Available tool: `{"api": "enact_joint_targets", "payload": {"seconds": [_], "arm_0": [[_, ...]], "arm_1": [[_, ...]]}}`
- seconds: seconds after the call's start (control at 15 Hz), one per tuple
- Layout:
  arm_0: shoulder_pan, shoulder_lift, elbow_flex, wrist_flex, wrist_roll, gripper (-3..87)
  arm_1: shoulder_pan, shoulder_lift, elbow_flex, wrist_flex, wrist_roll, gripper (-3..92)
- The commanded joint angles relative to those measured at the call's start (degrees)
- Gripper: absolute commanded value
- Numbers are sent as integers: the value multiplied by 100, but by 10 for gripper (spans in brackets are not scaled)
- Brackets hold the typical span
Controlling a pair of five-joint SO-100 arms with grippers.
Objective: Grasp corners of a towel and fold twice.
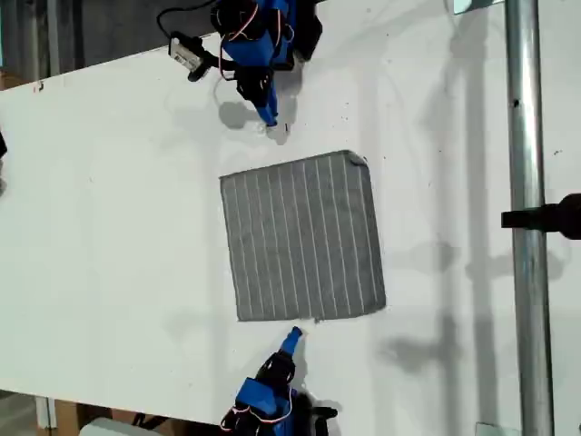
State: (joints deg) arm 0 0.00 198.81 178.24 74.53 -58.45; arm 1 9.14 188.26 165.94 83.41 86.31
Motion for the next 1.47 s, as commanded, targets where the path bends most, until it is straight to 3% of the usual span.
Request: {"api": "enact_joint_targets", "payload": {"seconds": [0.0, 0.47, 0.6, 0.73, 0.87, 1.07, 1.13, 1.4], "arm_0": [[-668, 26, -26, -290, -1846, -30], [-703, 26, 0, -290, -1951, -30], [-703, 26, 0, -290, -1969, -30], [-659, 26, 0, -264, -2021, -30], [-598, 26, 9, -229, -2101, -30], [-606, 26, 9, -237, -2083, -30], [-624, 26, 0, -237, -2057, -30], [-598, 26, -9, -246, -2101, -30]], "arm_1": [[-835, 44, -316, -387, -123, -2], [-949, -747, -993, -923, -527, -2], [-1362, -4579, -3709, -1195, -1310, -2], [-1898, -7594, -6812, 53, -2180, -2], [-2479, -9237, -8684, 993, -2795, -2], [-2900, -9624, -9141, 1204, -2830, 326], [-2962, -9633, -9123, 1222, -2839, 384], [-3252, -10644, -8525, 536, -2865, 399]]}}
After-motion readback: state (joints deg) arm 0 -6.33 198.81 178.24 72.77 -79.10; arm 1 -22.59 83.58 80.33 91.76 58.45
